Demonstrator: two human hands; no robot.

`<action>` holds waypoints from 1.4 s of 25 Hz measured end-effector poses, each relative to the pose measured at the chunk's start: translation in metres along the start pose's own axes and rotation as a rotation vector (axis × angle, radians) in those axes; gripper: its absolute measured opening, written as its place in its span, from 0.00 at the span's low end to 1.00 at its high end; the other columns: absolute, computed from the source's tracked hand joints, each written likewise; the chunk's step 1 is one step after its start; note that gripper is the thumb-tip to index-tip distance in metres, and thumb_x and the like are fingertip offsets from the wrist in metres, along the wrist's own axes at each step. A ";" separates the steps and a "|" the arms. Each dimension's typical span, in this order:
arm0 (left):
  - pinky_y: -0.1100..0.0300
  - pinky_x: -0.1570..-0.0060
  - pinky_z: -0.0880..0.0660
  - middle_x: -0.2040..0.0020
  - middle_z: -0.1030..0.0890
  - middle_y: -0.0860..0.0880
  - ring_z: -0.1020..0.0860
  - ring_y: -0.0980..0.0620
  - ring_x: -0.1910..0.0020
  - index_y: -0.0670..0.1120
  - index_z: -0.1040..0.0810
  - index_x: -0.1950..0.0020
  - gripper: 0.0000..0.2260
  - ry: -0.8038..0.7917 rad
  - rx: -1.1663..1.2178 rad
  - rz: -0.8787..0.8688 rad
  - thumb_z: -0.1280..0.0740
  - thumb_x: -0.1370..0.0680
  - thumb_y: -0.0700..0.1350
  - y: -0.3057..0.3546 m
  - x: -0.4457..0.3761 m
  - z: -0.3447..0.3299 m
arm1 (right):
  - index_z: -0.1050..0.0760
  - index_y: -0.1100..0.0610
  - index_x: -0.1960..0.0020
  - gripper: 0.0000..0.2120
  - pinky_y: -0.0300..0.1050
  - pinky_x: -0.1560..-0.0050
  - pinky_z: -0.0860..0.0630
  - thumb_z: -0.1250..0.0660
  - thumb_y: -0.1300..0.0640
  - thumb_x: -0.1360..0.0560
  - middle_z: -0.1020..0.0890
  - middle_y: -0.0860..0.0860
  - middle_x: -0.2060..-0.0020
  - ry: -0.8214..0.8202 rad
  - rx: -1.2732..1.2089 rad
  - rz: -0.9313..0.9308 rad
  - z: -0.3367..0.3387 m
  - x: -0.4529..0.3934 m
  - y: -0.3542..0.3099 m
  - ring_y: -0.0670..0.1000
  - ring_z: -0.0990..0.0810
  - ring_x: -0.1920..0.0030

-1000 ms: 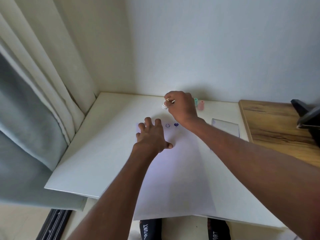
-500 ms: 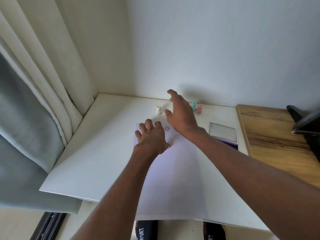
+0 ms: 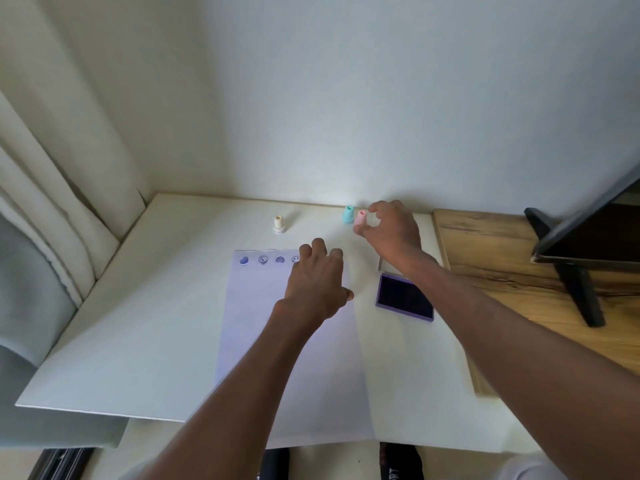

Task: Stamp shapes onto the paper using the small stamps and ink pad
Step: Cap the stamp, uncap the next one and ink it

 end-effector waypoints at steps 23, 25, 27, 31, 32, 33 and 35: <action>0.53 0.52 0.21 0.52 0.15 0.51 0.18 0.50 0.53 0.50 0.21 0.40 0.11 0.341 0.562 0.044 0.40 0.15 0.52 0.027 0.058 0.059 | 0.15 0.62 0.42 0.16 0.42 0.58 0.17 0.21 0.60 0.28 0.14 0.56 0.56 -0.395 -1.449 -0.609 0.022 0.137 0.004 0.51 0.16 0.61; 0.55 0.55 0.23 0.50 0.15 0.52 0.18 0.49 0.53 0.52 0.22 0.38 0.13 0.388 0.403 0.113 0.41 0.16 0.56 0.029 0.066 0.058 | 0.13 0.59 0.46 0.12 0.43 0.60 0.18 0.20 0.58 0.28 0.14 0.55 0.57 -0.358 -1.339 -0.562 0.028 0.125 0.009 0.51 0.15 0.64; 0.56 0.54 0.22 0.51 0.16 0.54 0.18 0.52 0.52 0.53 0.24 0.35 0.16 0.416 0.480 0.098 0.42 0.16 0.60 0.036 0.061 0.063 | 0.13 0.57 0.47 0.08 0.44 0.60 0.18 0.24 0.57 0.25 0.14 0.56 0.56 -0.351 -1.277 -0.500 0.031 0.113 0.006 0.51 0.15 0.62; 0.58 0.51 0.20 0.53 0.15 0.55 0.17 0.57 0.53 0.54 0.23 0.33 0.16 0.385 0.796 0.020 0.37 0.17 0.59 0.041 0.037 0.068 | 0.14 0.54 0.45 0.07 0.46 0.58 0.20 0.30 0.55 0.20 0.13 0.53 0.57 -0.376 -1.168 -0.423 0.035 0.098 -0.001 0.53 0.15 0.58; 0.56 0.51 0.19 0.54 0.15 0.54 0.16 0.56 0.54 0.54 0.21 0.34 0.15 0.375 0.855 0.020 0.35 0.17 0.57 0.038 0.035 0.066 | 0.14 0.55 0.44 0.08 0.46 0.59 0.21 0.30 0.55 0.20 0.14 0.52 0.58 -0.388 -1.146 -0.416 0.035 0.097 -0.002 0.52 0.15 0.58; 0.53 0.52 0.18 0.56 0.14 0.53 0.16 0.54 0.55 0.53 0.20 0.35 0.14 0.369 0.888 0.030 0.34 0.18 0.56 0.035 0.035 0.063 | 0.15 0.56 0.43 0.08 0.46 0.59 0.21 0.29 0.55 0.20 0.14 0.52 0.58 -0.398 -1.116 -0.409 0.034 0.098 -0.003 0.52 0.15 0.58; 0.49 0.53 0.17 0.59 0.14 0.52 0.15 0.52 0.58 0.51 0.18 0.38 0.12 0.375 0.873 0.047 0.30 0.20 0.53 0.027 0.035 0.061 | 0.16 0.58 0.42 0.09 0.46 0.58 0.20 0.28 0.56 0.20 0.14 0.53 0.57 -0.396 -1.074 -0.409 0.031 0.099 -0.004 0.53 0.16 0.57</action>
Point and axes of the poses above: each hand's wrist, its own x-axis away from the middle knuckle, its own z-axis out of the back of the hand, y = z × x, the point moved 10 cm from there along -x, towards the middle knuckle
